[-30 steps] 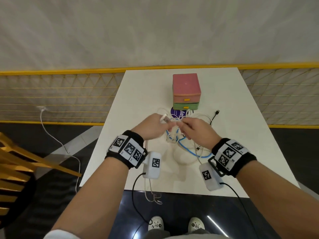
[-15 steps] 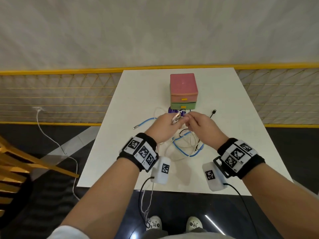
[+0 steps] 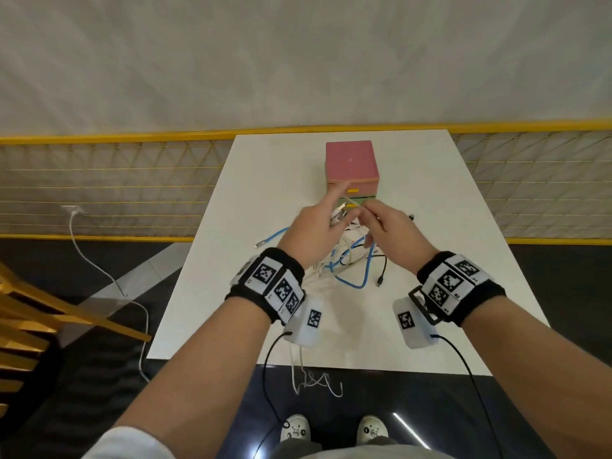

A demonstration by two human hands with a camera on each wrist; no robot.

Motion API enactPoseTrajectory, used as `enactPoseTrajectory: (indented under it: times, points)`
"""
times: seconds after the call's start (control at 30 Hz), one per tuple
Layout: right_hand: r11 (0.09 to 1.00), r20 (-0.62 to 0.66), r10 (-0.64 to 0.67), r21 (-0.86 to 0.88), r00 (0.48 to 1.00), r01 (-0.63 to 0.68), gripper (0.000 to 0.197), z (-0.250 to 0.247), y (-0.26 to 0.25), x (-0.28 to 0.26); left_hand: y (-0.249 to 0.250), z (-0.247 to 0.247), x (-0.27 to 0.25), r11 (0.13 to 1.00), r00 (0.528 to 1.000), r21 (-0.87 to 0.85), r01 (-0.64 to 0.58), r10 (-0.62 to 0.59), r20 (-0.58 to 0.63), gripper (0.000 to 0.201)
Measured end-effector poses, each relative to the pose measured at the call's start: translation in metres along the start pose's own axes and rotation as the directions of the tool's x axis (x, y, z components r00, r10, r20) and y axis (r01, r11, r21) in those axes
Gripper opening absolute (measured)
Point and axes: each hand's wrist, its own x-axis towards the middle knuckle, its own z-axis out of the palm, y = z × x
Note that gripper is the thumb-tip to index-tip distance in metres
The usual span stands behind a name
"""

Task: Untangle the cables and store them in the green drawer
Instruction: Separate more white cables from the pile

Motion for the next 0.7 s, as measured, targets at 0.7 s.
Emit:
enactPoseTrajectory:
  times: [0.7]
  points:
    - [0.992, -0.031, -0.061, 0.107, 0.998, 0.064, 0.019, -0.012, 0.000, 0.010, -0.006, -0.005, 0.018, 0.998, 0.991, -0.056, -0.025, 0.018, -0.133, 0.010]
